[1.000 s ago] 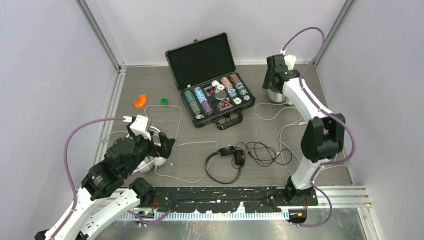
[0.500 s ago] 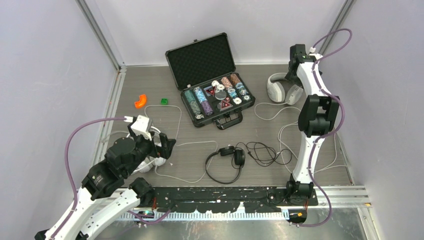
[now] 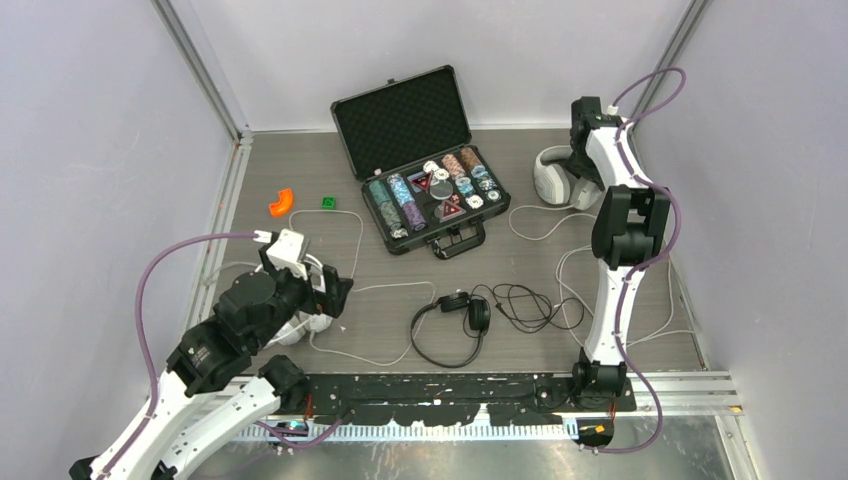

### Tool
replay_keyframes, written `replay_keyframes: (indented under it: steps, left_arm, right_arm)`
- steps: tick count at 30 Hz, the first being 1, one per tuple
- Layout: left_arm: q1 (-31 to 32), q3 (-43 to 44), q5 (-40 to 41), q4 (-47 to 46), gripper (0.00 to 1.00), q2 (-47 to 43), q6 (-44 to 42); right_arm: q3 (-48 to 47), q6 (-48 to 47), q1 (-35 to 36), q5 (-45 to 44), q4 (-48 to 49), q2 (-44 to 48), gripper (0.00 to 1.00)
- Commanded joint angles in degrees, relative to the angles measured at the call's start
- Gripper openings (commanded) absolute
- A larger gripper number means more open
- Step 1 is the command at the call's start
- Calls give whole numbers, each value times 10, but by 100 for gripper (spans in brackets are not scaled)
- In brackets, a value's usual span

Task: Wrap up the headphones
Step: Pick up the headphones from the corner of the board.

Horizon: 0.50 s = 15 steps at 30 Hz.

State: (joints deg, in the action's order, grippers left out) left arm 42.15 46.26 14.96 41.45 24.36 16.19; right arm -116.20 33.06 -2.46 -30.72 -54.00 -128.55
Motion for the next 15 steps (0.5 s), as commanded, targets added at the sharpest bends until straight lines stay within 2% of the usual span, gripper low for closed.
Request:
replay_keyframes:
  steps: [1,3,6,15]
  left_arm:
    - [0,2,-4,-12,99,2,-5]
    - [0,1,-4,-13,99,-3,-6]
    - [0,-1,-5,-16,99,-7,-6]
    - [0,18,6,10,99,25,12]
  right_arm:
    - [7,7,1,5,0,15,64]
    - [6,2,2,4,-1,19,54]
    - [3,-11,2,0,1,36,44]
    - [2,-80,20,-15,7,117,35]
